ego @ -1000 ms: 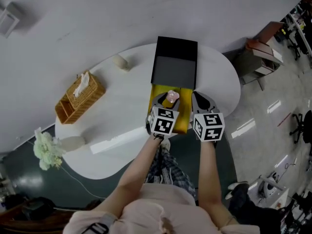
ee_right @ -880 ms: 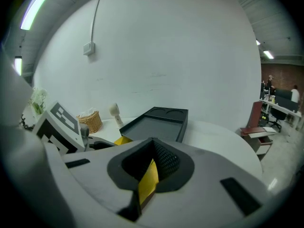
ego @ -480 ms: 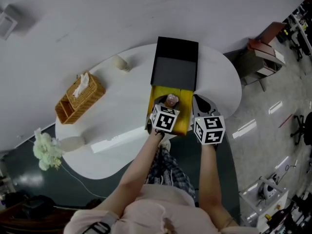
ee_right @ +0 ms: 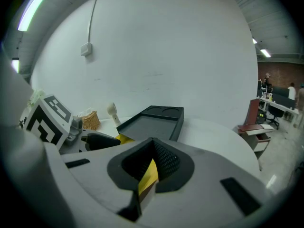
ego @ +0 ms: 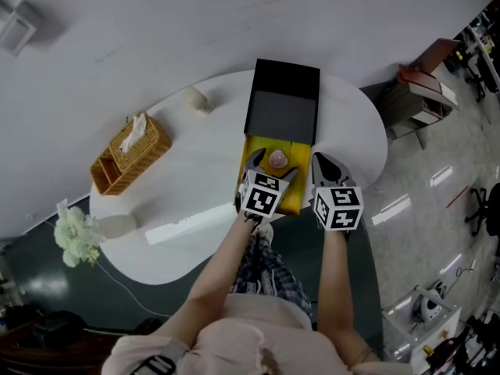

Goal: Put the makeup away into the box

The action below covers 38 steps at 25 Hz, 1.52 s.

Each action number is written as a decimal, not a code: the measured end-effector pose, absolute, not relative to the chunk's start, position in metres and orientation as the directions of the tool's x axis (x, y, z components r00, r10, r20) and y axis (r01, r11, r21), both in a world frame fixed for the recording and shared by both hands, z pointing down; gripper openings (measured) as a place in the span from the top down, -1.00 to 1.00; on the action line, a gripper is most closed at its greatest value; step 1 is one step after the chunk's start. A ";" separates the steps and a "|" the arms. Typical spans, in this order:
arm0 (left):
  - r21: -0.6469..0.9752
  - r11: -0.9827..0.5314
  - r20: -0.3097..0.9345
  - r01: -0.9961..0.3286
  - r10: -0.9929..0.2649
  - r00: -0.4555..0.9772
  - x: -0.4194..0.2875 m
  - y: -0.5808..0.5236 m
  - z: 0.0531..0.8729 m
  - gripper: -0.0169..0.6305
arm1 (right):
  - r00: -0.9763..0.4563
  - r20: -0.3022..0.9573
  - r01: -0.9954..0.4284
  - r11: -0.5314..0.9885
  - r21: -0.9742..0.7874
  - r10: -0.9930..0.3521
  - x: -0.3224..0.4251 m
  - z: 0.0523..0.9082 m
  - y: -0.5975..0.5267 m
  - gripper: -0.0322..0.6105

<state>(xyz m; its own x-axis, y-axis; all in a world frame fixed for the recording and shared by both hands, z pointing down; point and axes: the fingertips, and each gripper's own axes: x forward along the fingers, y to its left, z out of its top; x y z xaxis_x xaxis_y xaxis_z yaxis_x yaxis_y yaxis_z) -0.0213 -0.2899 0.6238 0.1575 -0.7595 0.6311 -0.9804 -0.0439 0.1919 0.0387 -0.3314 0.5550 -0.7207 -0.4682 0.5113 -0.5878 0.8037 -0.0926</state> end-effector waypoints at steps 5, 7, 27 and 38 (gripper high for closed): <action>0.207 -0.022 0.578 -0.978 -0.804 0.141 -0.032 -0.283 0.600 -0.27 | -0.722 0.481 -0.604 0.792 -0.088 -0.497 0.043 0.544 -0.331 0.85; 0.191 0.033 0.534 -0.981 -0.842 0.076 -0.052 -0.279 0.578 -0.27 | -0.725 0.456 -0.614 0.784 -0.087 -0.517 0.046 0.535 -0.332 0.85; 0.033 0.199 0.110 -0.979 -0.975 -0.194 -0.162 -0.181 0.402 0.86 | -0.699 0.042 -0.715 0.698 -0.033 -0.714 0.115 0.389 -0.323 0.85; 0.017 0.214 0.061 -0.977 -0.975 -0.213 -0.166 -0.167 0.400 0.87 | -0.660 0.018 -0.751 0.660 -0.006 -0.751 0.134 0.382 -0.320 0.85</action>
